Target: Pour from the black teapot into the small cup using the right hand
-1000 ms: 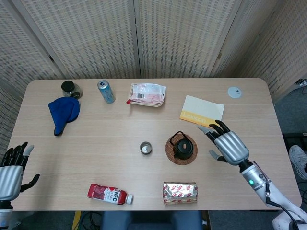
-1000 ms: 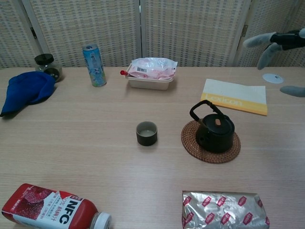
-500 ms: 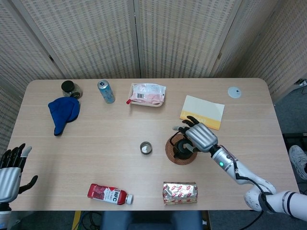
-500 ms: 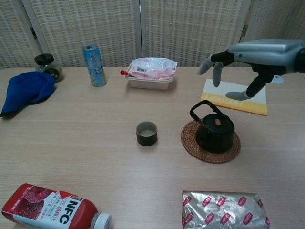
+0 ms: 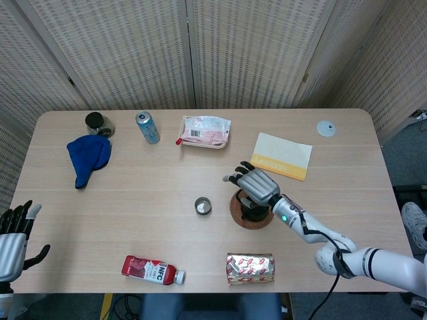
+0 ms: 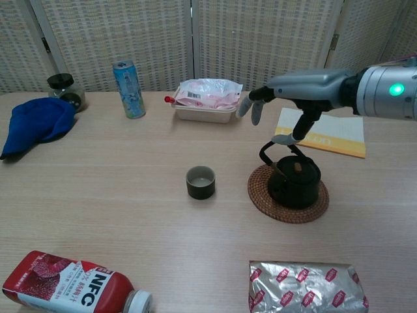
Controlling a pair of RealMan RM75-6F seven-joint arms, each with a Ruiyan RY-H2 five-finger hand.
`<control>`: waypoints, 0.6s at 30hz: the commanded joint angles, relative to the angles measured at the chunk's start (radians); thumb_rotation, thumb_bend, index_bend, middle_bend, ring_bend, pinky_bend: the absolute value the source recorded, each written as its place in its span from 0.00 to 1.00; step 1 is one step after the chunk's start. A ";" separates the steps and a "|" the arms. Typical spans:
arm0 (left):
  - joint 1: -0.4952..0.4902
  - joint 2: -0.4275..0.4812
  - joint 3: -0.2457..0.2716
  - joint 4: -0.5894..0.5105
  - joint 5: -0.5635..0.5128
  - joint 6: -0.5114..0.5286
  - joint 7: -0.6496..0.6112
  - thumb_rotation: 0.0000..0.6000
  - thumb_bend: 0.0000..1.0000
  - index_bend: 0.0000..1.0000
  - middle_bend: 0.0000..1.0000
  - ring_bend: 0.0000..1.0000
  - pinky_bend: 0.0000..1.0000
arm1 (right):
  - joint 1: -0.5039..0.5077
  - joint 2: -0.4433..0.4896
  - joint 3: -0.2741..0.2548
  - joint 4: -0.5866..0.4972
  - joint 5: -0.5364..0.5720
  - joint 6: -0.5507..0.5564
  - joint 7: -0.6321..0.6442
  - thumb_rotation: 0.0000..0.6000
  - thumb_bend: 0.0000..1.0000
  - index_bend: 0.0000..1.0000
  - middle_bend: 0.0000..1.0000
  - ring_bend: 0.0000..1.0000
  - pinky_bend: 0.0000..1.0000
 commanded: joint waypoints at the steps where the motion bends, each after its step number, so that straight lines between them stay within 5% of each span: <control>1: 0.000 0.000 0.000 0.001 -0.001 -0.001 0.000 1.00 0.26 0.00 0.00 0.00 0.00 | 0.017 -0.009 -0.004 0.009 0.028 -0.017 -0.012 1.00 0.33 0.21 0.29 0.13 0.09; 12: 0.000 0.001 0.001 0.002 -0.003 -0.007 -0.007 1.00 0.26 0.00 0.00 0.00 0.00 | 0.057 -0.040 -0.035 0.042 0.094 -0.032 -0.038 1.00 0.31 0.23 0.33 0.13 0.09; 18: -0.005 -0.001 0.001 0.005 0.000 -0.014 -0.011 1.00 0.26 0.00 0.00 0.00 0.00 | 0.068 -0.052 -0.043 0.060 0.104 -0.032 -0.024 1.00 0.18 0.24 0.33 0.13 0.09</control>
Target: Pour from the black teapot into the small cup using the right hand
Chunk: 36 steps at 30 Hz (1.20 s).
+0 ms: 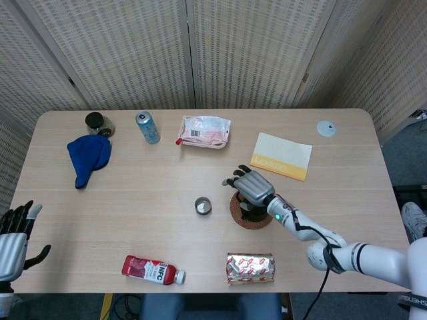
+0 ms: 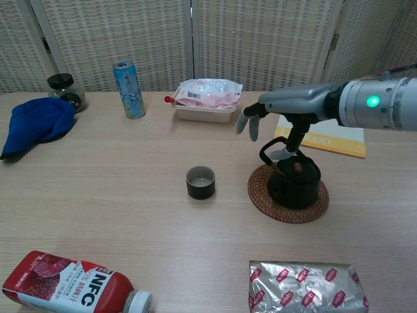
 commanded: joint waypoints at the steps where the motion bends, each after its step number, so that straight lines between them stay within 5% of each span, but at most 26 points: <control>1: -0.001 -0.001 0.000 0.001 0.001 0.000 0.002 1.00 0.26 0.00 0.00 0.00 0.00 | 0.005 -0.004 -0.004 0.007 0.003 0.000 0.003 1.00 0.15 0.24 0.33 0.13 0.09; 20: 0.001 -0.004 -0.004 0.017 -0.009 -0.002 -0.012 1.00 0.26 0.00 0.00 0.00 0.00 | 0.034 -0.036 -0.046 0.055 0.052 -0.028 0.009 1.00 0.09 0.25 0.39 0.17 0.09; 36: -0.003 -0.003 -0.009 0.025 -0.007 0.000 -0.018 1.00 0.26 0.00 0.00 0.00 0.00 | 0.007 0.041 -0.068 -0.062 0.074 0.052 -0.028 1.00 0.09 0.27 0.44 0.22 0.09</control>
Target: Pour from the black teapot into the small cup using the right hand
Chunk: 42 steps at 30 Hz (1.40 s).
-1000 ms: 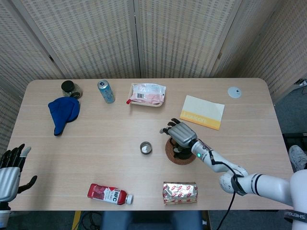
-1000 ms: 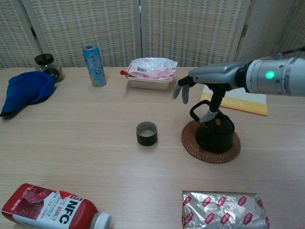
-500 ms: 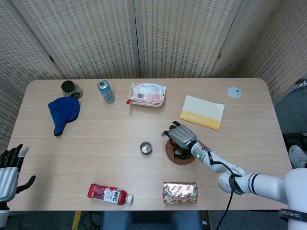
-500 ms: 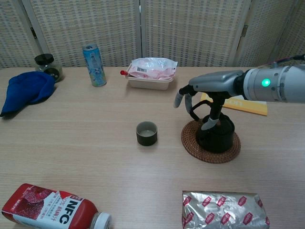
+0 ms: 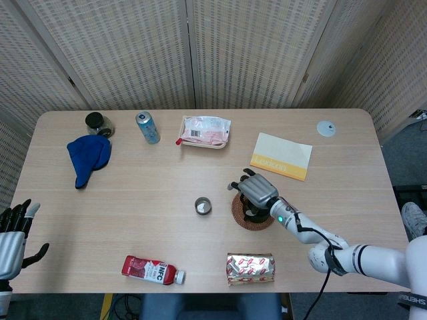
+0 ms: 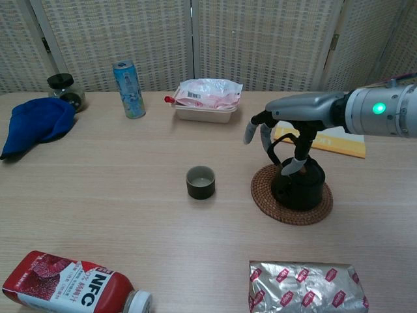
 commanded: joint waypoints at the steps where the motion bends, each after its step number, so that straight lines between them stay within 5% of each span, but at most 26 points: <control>1: 0.000 0.001 -0.001 0.000 0.000 0.001 0.000 1.00 0.26 0.00 0.00 0.00 0.00 | -0.012 0.030 -0.010 -0.046 -0.004 0.030 -0.023 1.00 0.09 0.27 0.44 0.23 0.09; 20: 0.008 0.006 0.002 0.002 0.015 0.021 -0.015 1.00 0.26 0.00 0.00 0.00 0.00 | -0.175 0.151 -0.117 -0.309 -0.080 0.304 -0.199 1.00 0.07 0.28 0.41 0.25 0.09; 38: 0.027 0.016 0.007 -0.013 0.020 0.046 -0.016 1.00 0.26 0.00 0.00 0.00 0.00 | -0.297 0.141 -0.152 -0.256 -0.269 0.446 -0.149 1.00 0.05 0.28 0.34 0.25 0.02; 42: 0.025 0.016 0.008 -0.015 0.022 0.040 -0.015 1.00 0.26 0.00 0.00 0.00 0.00 | -0.327 0.140 -0.161 -0.246 -0.304 0.471 -0.108 1.00 0.02 0.34 0.36 0.27 0.00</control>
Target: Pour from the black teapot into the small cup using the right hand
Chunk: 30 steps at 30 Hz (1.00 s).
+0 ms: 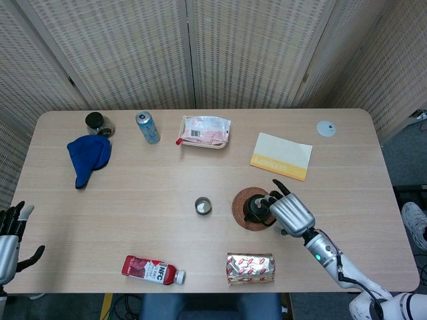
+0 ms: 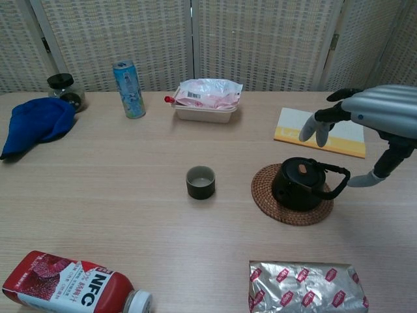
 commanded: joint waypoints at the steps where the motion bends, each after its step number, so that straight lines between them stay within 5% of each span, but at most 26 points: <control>1: -0.002 0.000 0.000 -0.003 0.001 -0.002 -0.002 1.00 0.26 0.00 0.00 0.00 0.00 | -0.027 -0.002 -0.005 0.008 -0.031 0.027 0.051 1.00 0.00 0.36 0.37 0.27 0.00; 9: 0.001 0.001 0.001 -0.008 0.011 0.003 -0.022 1.00 0.25 0.00 0.00 0.00 0.00 | -0.059 0.010 -0.011 0.028 -0.079 0.038 0.081 0.99 0.00 0.39 0.40 0.27 0.00; 20: 0.006 0.008 0.003 -0.018 0.007 0.000 -0.061 1.00 0.16 0.00 0.00 0.00 0.00 | -0.078 -0.026 0.008 0.025 -0.059 0.014 0.043 0.69 0.00 0.41 0.40 0.23 0.00; 30: 0.008 0.003 0.003 -0.008 0.009 0.000 -0.070 1.00 0.13 0.00 0.00 0.00 0.00 | -0.070 -0.067 0.026 0.063 -0.045 -0.027 0.002 0.67 0.00 0.42 0.41 0.23 0.00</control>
